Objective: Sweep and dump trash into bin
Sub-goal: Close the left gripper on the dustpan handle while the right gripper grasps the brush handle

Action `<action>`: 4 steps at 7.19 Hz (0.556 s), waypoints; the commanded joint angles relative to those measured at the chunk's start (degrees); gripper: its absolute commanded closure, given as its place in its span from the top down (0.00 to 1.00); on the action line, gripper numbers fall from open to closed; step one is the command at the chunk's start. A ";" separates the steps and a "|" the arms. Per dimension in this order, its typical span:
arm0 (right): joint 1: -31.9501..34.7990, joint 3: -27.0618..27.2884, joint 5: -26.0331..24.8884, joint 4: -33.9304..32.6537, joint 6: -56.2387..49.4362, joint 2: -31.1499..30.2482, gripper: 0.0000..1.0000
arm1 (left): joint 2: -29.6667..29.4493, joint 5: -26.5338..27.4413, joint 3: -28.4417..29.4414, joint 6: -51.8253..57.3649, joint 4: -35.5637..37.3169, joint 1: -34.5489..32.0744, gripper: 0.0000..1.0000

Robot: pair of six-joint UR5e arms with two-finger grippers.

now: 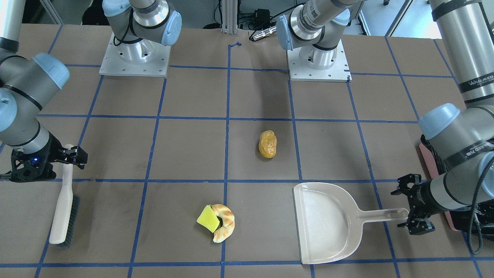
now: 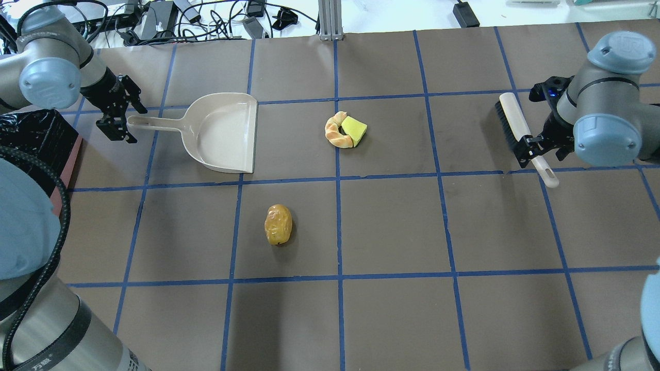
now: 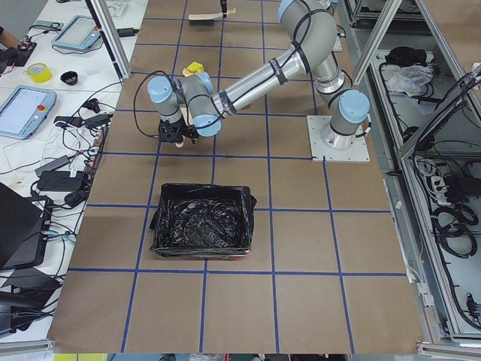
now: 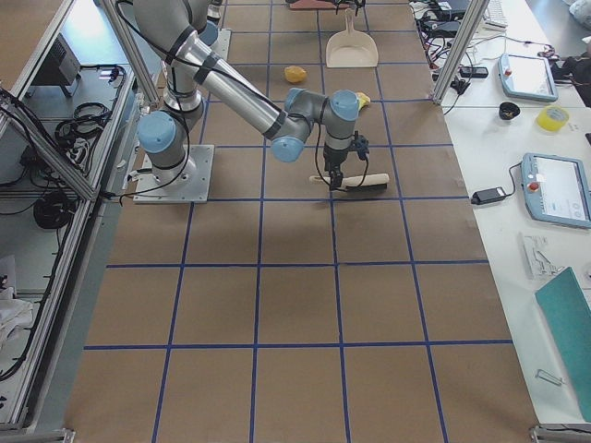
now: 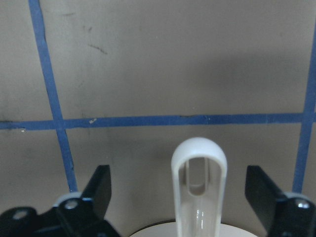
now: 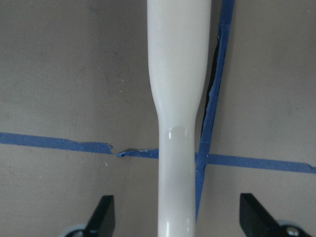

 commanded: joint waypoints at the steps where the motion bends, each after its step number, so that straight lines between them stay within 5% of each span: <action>1: 0.00 1.07 0.09 -0.01 0.21 0.15 0.80 | 0.79 -0.40 -0.13 -0.39 0.51 0.39 0.90; 4: 0.00 1.26 -0.09 -0.36 0.30 -0.03 0.48 | -1.65 -3.74 -0.74 -1.88 6.54 0.31 0.91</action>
